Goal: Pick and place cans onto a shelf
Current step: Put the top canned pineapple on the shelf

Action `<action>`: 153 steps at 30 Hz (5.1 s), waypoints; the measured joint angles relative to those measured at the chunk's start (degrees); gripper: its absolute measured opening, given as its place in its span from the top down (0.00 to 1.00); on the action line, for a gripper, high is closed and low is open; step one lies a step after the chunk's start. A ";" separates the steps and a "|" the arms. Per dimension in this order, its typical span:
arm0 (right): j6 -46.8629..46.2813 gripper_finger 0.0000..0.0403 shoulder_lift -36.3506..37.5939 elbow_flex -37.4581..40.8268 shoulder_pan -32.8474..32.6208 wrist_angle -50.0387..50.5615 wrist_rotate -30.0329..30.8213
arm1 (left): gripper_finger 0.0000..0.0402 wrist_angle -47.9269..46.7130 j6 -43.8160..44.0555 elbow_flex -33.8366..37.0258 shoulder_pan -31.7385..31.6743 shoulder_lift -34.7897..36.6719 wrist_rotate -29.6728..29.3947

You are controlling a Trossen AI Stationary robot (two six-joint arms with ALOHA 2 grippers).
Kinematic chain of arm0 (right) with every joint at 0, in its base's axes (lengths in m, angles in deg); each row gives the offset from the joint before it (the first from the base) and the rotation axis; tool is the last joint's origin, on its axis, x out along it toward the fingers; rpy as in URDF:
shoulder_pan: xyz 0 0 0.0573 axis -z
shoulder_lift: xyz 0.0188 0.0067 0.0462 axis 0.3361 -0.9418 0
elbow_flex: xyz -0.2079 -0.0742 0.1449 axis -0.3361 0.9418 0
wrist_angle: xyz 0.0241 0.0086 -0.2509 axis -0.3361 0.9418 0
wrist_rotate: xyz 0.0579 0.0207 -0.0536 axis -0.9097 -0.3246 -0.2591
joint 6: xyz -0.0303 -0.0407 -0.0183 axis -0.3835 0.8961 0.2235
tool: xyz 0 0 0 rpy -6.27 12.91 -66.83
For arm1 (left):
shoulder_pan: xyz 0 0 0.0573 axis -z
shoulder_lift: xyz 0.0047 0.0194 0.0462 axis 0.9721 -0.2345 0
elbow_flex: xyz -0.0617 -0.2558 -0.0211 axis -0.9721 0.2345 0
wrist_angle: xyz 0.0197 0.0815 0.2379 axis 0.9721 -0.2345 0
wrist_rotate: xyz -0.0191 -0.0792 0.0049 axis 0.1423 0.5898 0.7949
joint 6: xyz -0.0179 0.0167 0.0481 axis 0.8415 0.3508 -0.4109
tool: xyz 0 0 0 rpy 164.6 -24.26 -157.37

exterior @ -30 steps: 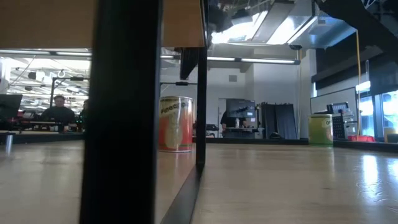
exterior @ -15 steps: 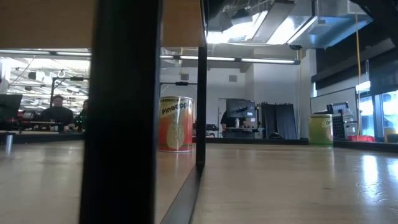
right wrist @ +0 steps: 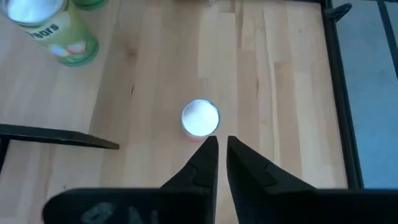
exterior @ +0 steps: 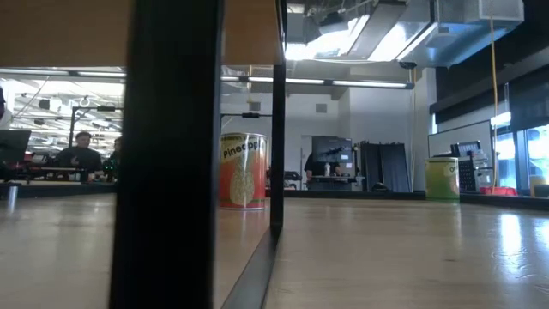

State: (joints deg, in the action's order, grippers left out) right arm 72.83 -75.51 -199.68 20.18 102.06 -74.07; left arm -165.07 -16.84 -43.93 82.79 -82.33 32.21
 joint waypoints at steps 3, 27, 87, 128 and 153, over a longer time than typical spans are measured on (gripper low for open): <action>0.35 0.91 1.07 0.00 -0.01 0.16 -0.05 | 0.85 0.26 0.05 0.00 -2.98 -1.65 -0.07; 0.31 0.91 6.79 0.02 -0.01 10.45 -0.18 | 0.85 7.12 10.88 0.09 -16.05 -16.19 17.41; 2.20 0.91 7.42 0.04 0.00 10.89 -0.20 | 0.86 15.45 6.01 4.83 -15.83 -32.58 13.16; 2.01 0.91 7.42 0.04 0.00 10.91 -0.20 | 1.00 14.21 -3.01 2.34 -16.42 -32.23 19.39; 1.99 0.91 7.42 0.04 -0.01 10.91 -0.20 | 1.00 12.69 -4.50 2.14 -19.26 -16.55 16.96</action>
State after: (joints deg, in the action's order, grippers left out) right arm 74.82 -68.09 -199.64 20.17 112.98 -74.27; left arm -152.38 -21.35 -41.79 63.53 -98.87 49.16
